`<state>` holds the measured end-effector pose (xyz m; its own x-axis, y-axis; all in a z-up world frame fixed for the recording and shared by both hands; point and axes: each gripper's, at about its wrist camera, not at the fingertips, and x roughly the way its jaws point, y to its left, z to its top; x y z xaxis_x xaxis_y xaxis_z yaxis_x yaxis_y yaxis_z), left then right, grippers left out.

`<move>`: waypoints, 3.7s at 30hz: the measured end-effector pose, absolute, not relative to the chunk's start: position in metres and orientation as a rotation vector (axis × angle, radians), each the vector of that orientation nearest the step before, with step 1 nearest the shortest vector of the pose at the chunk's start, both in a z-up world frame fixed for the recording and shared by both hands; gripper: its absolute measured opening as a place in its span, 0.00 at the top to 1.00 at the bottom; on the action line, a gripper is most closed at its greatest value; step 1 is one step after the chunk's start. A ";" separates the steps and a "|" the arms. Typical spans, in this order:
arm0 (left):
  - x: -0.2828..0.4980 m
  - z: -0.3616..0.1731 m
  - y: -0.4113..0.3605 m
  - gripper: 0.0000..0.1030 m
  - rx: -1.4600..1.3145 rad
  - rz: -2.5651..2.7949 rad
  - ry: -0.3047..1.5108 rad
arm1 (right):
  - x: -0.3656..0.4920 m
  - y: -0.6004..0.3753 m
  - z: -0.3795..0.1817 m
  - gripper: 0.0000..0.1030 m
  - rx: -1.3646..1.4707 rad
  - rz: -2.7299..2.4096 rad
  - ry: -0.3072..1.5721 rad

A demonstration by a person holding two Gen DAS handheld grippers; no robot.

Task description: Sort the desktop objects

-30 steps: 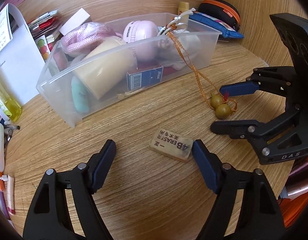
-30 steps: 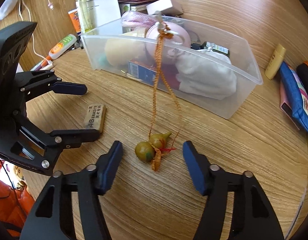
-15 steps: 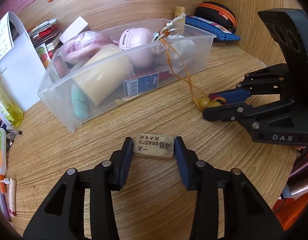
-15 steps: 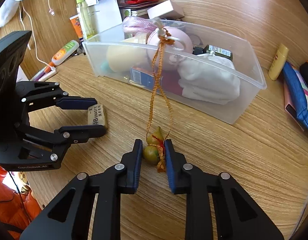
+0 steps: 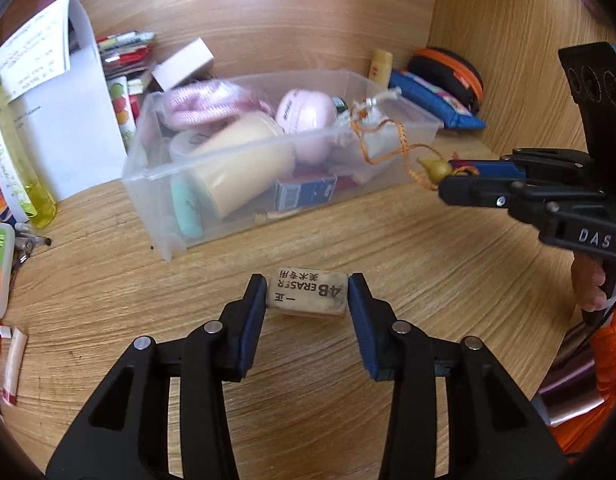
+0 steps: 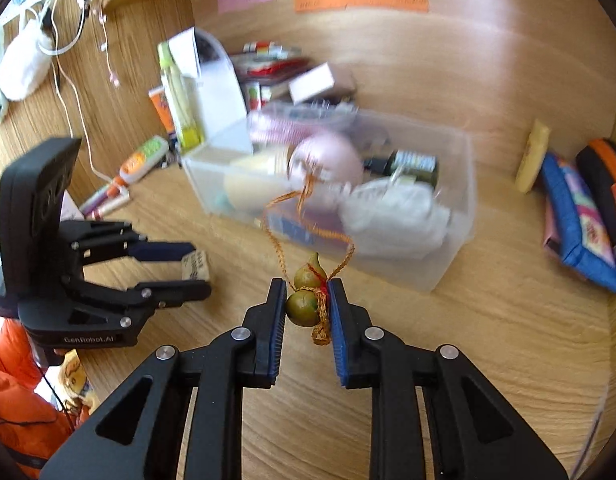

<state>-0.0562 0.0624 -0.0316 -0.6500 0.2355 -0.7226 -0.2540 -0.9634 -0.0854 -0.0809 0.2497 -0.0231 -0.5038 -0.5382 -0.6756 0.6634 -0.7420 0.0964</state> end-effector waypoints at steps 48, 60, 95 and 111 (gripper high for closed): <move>-0.144 0.002 0.012 0.60 -1.062 2.867 -0.132 | -0.216 0.217 -0.031 0.82 1.022 -2.363 0.158; -0.139 0.001 0.014 0.55 -1.034 2.884 -0.092 | -0.213 0.213 -0.031 0.71 1.013 -2.384 0.198; -0.086 0.019 0.007 0.08 -0.950 3.041 -0.156 | -0.099 0.222 0.011 0.03 0.730 -2.483 0.391; -0.052 0.007 0.034 0.08 -0.954 3.041 -0.053 | -0.068 0.242 0.003 0.03 0.782 -2.532 0.287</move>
<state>-0.0516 0.0340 0.0068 -0.8199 -0.0341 -0.5715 0.0539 -0.9984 -0.0178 -0.0675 0.2425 0.0034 -0.7263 -0.3758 -0.5756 0.4950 -0.8669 -0.0584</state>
